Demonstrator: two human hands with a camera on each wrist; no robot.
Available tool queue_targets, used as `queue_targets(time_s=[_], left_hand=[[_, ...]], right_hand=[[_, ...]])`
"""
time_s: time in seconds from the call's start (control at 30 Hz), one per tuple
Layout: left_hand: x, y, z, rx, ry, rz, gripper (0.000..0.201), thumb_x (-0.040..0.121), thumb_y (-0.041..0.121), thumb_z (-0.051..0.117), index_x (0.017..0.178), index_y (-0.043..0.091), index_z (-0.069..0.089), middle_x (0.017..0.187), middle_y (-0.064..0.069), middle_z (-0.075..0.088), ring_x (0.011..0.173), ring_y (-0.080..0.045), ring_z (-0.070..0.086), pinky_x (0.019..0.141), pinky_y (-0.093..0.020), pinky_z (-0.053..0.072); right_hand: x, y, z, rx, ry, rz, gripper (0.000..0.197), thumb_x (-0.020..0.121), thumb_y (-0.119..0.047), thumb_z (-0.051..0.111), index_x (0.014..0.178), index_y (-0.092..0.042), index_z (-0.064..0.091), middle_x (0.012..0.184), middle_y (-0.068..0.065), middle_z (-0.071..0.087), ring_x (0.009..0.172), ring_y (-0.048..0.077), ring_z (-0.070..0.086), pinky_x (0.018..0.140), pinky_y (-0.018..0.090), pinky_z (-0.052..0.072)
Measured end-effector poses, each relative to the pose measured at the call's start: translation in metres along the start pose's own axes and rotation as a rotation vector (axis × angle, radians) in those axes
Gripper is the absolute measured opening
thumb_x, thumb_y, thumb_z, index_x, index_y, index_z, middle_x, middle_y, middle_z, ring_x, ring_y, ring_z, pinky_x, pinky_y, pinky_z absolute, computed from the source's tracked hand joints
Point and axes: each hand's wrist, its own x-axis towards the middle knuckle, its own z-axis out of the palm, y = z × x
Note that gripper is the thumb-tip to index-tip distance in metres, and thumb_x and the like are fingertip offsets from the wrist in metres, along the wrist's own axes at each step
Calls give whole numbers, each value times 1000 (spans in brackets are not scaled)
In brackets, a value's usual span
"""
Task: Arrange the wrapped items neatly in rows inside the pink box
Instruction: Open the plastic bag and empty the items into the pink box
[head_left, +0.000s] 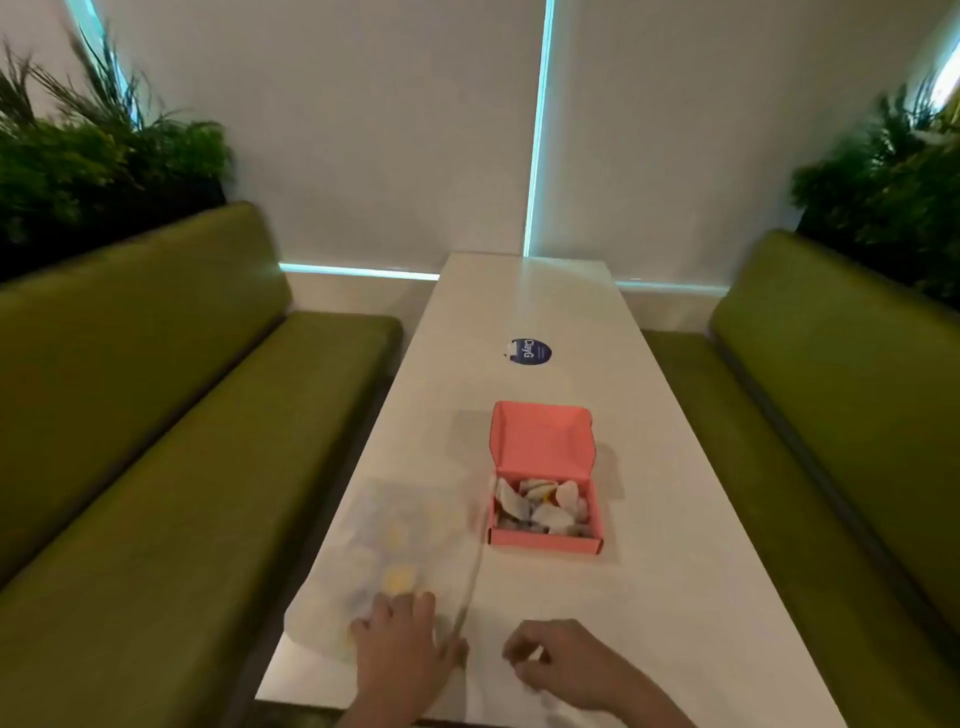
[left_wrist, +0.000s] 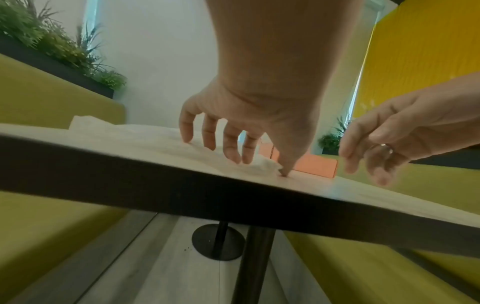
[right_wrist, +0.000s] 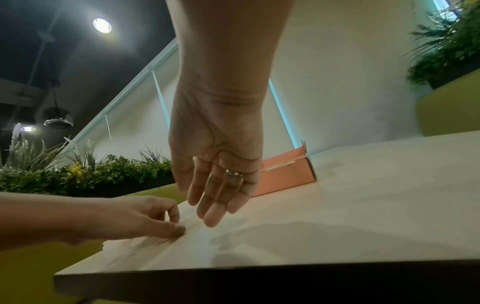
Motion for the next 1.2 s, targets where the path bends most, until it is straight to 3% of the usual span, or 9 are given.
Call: queue_targets(time_s=[0.1, 0.3, 0.43, 0.57, 0.63, 0.77, 0.93, 1.07, 1.2], left_hand=[[-6, -11, -1, 0, 80, 75, 28, 95, 40, 33, 113, 25, 48, 121, 5, 53, 108, -17, 45, 90, -32, 36], [-32, -59, -25, -271, 568, 199, 25, 88, 29, 41, 75, 21, 61, 60, 11, 56, 48, -8, 47, 40, -19, 40], [-42, -86, -49, -267, 659, 444, 42, 98, 39, 27, 88, 25, 64, 75, 17, 62, 63, 1, 55, 54, -12, 46], [-45, -95, -63, -324, 664, 424, 43, 99, 42, 25, 90, 24, 63, 82, 20, 63, 71, 5, 54, 54, -11, 47], [-44, -97, -65, -354, 679, 382, 31, 95, 38, 33, 91, 25, 61, 85, 20, 62, 73, 4, 53, 48, -16, 48], [-38, -86, -71, -340, 714, 317, 29, 91, 35, 35, 90, 23, 61, 82, 17, 63, 67, 1, 54, 47, -17, 46], [-25, -51, -76, -272, 775, 266, 21, 85, 21, 58, 104, 24, 65, 96, 9, 68, 90, -17, 62, 85, -35, 36], [-20, -3, -72, -212, 749, 464, 35, 87, 41, 44, 120, 33, 54, 122, 15, 60, 119, -13, 48, 103, -50, 22], [-17, 51, -69, -248, 792, 717, 31, 93, 47, 42, 111, 31, 60, 111, 16, 66, 110, -8, 55, 103, -49, 25]], right_hand=[[6, -2, 4, -85, 46, 34, 26, 88, -19, 58, 113, -27, 61, 111, -13, 52, 78, 4, 56, 78, 15, 45], [13, -6, 5, -84, 367, -31, 74, 90, -6, 52, 136, -51, 16, 140, -21, 4, 74, 7, 55, 78, 16, 47], [22, -22, -2, -96, 376, -105, 79, 89, -8, 56, 142, -47, 13, 143, -21, 6, 85, 6, 57, 78, 13, 47], [21, -36, -9, -95, 354, -67, 28, 91, -12, 55, 116, -24, 59, 99, -10, 58, 70, 9, 62, 64, 10, 43], [13, -40, -16, -67, 407, -74, 15, 92, -13, 55, 100, -17, 67, 82, -11, 59, 59, 4, 61, 63, 14, 46], [-13, -48, -39, 65, 503, -121, 13, 87, -7, 64, 96, -11, 71, 82, -7, 58, 54, 1, 59, 63, 13, 49], [-43, -56, -61, 203, 531, -60, 10, 84, -5, 65, 86, -14, 61, 61, 5, 63, 50, 8, 60, 57, 19, 52], [-54, -58, -65, 214, 488, -48, 8, 88, -4, 60, 93, -10, 64, 68, 11, 68, 55, 11, 65, 59, 18, 53], [-60, -61, -63, 99, 463, -88, 12, 90, -7, 58, 87, -13, 69, 68, 5, 68, 56, 5, 65, 62, 13, 51]])
